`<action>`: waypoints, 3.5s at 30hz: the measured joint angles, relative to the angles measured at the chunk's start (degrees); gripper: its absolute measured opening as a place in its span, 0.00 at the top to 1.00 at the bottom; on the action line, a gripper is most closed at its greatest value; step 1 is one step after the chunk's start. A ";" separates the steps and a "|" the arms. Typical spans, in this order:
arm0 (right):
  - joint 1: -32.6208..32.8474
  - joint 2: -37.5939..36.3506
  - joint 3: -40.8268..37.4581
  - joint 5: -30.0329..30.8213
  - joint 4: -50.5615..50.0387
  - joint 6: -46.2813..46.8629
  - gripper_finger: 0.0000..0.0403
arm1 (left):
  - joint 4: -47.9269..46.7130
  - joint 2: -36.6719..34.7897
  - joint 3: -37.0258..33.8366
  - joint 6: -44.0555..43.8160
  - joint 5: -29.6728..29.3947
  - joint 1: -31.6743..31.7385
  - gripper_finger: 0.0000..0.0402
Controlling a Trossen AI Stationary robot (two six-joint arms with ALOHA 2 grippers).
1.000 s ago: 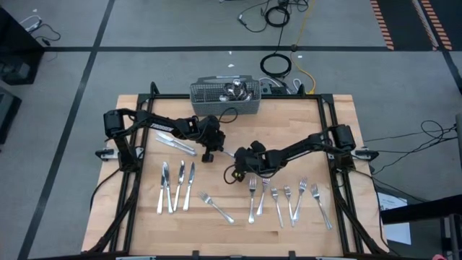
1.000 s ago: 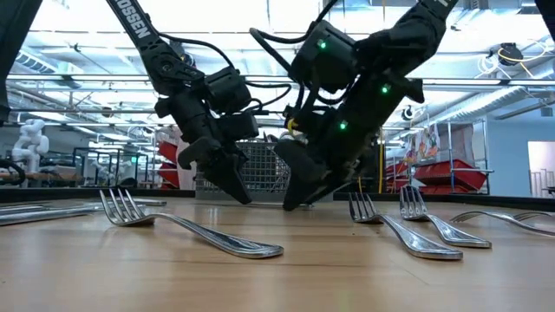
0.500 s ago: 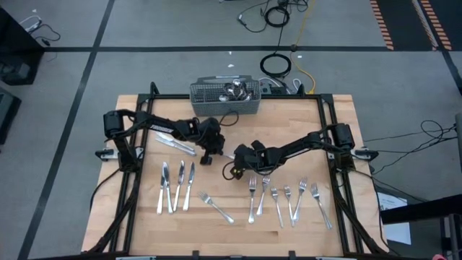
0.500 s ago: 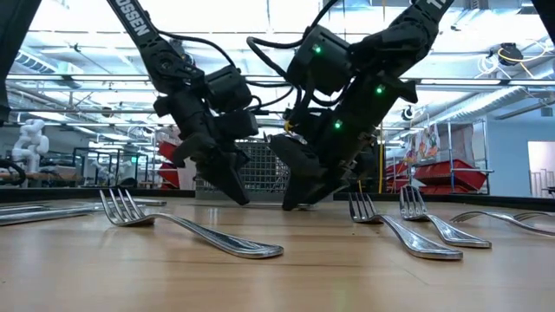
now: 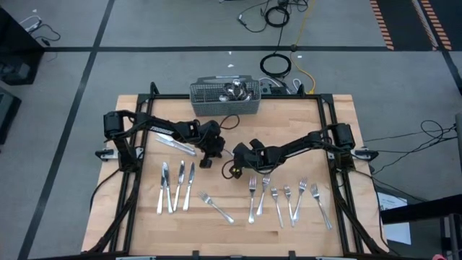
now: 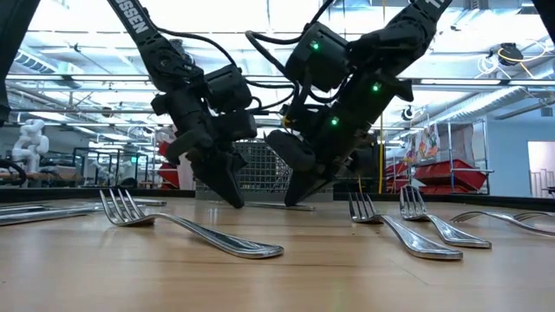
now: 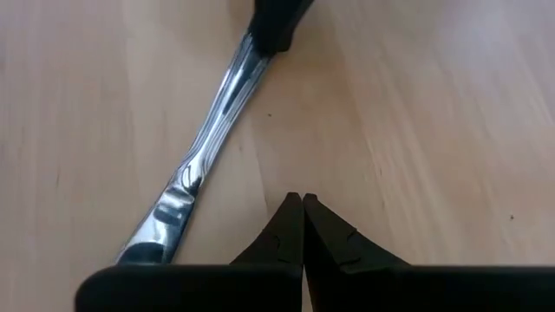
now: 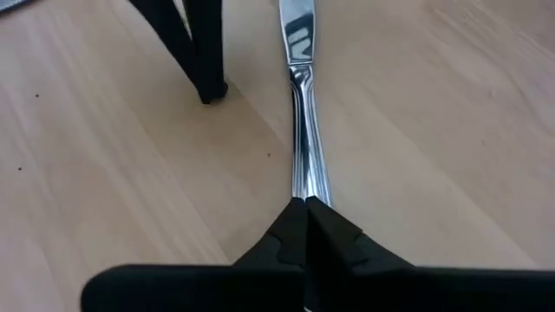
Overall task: Sort silverware
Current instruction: Put the silver knife into the gray utensil holder
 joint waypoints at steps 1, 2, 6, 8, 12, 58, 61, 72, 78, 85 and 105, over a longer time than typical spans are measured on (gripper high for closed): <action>0.00 -0.18 0.11 -0.26 -0.11 -0.42 0.99 | -0.06 -0.26 -0.01 -0.95 -0.07 0.00 1.00; 0.00 -0.25 0.23 -0.33 -0.16 -0.92 0.99 | -0.54 -0.78 -0.03 -1.89 -0.31 0.00 1.00; 0.06 -1.23 0.97 0.66 -0.46 -2.43 0.99 | -1.81 -4.42 -0.22 -4.66 -1.13 -0.04 1.00; 0.07 -1.92 1.14 0.47 -0.65 -2.89 0.99 | -2.08 -7.46 -0.17 -5.29 -1.71 0.00 1.00; -0.10 -3.94 1.39 1.65 -1.47 -3.75 0.99 | -3.55 -14.41 -0.17 -6.96 -4.96 0.52 1.00; -0.61 -9.24 -0.51 -3.73 -7.40 -3.97 0.79 | -12.42 -14.14 -0.07 -18.82 -0.07 13.59 0.81; -0.57 -8.11 -0.60 -3.76 -7.57 -3.66 0.79 | -12.61 -14.16 -0.07 -20.74 0.32 14.77 0.81; -0.59 -4.41 -0.38 -3.49 -3.47 -1.67 0.79 | -13.20 -14.13 -0.41 -24.22 9.67 20.47 0.81; -0.59 -4.31 -0.38 -4.05 -2.67 -1.67 0.79 | -8.13 -14.13 -5.69 -29.75 12.13 22.09 0.81; -0.59 -4.28 -0.41 -4.20 -2.69 -1.67 0.79 | 9.75 -14.09 -14.40 -42.99 17.64 24.37 0.81; -0.59 -4.15 -0.51 -4.97 -0.92 -1.61 0.79 | 11.55 -14.09 -18.75 -46.65 15.76 26.25 0.66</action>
